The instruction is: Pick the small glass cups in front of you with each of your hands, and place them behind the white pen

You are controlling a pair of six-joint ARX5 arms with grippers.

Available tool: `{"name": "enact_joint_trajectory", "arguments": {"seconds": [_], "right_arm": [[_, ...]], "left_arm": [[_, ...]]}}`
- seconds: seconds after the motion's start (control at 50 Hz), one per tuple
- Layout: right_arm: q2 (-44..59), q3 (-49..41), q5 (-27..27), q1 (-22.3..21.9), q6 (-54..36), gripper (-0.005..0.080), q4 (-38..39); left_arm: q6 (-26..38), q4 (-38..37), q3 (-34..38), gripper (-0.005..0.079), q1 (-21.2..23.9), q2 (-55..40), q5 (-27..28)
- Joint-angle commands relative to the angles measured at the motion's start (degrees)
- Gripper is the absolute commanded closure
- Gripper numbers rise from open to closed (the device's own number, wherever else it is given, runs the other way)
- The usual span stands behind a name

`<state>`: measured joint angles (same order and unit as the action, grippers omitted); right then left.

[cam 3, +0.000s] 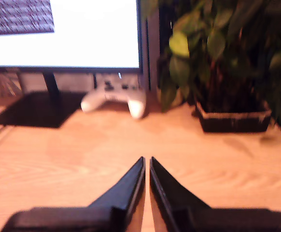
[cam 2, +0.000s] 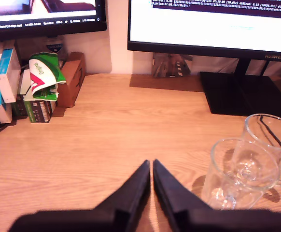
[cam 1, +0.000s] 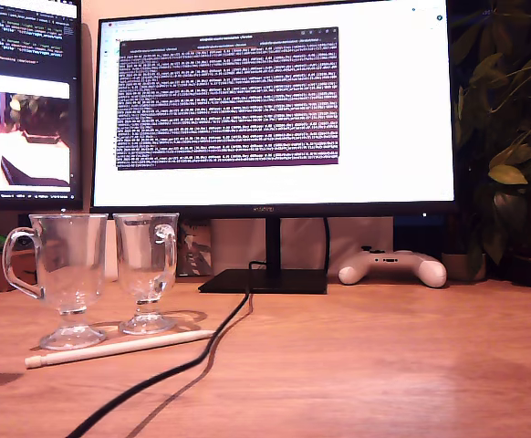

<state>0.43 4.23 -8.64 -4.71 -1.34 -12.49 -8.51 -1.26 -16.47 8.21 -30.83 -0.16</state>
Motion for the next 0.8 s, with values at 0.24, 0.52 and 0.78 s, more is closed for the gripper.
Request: {"name": "enact_joint_trajectory", "arguments": {"seconds": [0.24, 0.52, 0.78], "right_arm": [[-0.31, -1.88, 0.31, 1.36, -0.68, 0.0765, -2.91], [0.26, -1.86, 0.26, 1.33, 2.82, 0.0765, -2.60], [0.26, -1.86, 0.26, 1.33, 2.82, 0.0765, -2.60]], "left_arm": [[0.46, 0.63, 1.05, 0.0764, 0.33, 0.15, -0.35], [0.46, 0.96, 1.05, 0.0764, 0.33, 0.17, -0.74], [1.51, 1.90, 1.05, 0.0764, 0.35, 0.81, -1.88]]}}
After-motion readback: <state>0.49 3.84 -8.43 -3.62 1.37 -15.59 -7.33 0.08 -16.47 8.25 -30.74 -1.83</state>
